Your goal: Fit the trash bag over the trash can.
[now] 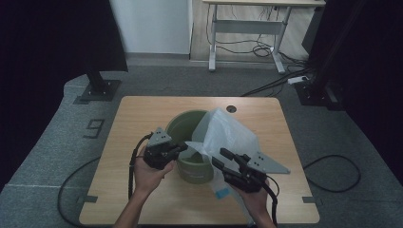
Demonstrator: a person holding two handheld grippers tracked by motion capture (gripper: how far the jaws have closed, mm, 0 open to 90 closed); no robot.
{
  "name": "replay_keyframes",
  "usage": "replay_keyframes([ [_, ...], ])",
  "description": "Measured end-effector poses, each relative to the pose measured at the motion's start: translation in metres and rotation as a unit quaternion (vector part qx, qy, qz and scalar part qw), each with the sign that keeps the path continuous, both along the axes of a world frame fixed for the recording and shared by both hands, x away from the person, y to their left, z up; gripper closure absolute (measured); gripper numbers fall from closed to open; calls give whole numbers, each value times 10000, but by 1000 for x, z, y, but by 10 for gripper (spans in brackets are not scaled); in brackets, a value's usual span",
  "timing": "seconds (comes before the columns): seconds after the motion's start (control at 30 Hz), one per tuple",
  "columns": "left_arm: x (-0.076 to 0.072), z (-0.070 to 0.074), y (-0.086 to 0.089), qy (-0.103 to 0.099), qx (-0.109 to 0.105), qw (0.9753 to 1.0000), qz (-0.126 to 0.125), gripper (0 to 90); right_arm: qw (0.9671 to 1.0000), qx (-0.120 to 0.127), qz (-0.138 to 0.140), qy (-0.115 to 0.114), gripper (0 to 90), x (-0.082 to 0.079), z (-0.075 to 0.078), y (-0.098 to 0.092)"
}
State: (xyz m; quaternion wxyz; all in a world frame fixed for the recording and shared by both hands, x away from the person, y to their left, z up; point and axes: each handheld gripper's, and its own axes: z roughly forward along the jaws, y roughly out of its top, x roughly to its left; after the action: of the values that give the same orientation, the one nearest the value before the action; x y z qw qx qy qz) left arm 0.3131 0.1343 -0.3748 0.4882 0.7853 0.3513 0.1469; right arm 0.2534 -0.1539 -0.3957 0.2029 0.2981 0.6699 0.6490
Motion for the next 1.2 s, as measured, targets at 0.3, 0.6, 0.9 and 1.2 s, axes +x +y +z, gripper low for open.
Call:
replay_keyframes([
  [0.3, 0, 3, 4, 38, -32, 10000, 25, 900, 9976, 104, -667, 181, 398, -30, -43, -26],
  [0.6, 1, 1, 6, 70, -69, 9999, 49, 900, 9978, -46, -554, 361, 342, -61, -64, -26],
  [0.9, 2, 0, 7, 115, -119, 9999, 39, 900, 9848, -931, -1346, 584, 320, -60, -98, -16],
  [1.2, 3, 1, 10, 42, -7, 10000, 85, 900, 9827, -958, -1484, 553, 847, -31, -102, -27],
])
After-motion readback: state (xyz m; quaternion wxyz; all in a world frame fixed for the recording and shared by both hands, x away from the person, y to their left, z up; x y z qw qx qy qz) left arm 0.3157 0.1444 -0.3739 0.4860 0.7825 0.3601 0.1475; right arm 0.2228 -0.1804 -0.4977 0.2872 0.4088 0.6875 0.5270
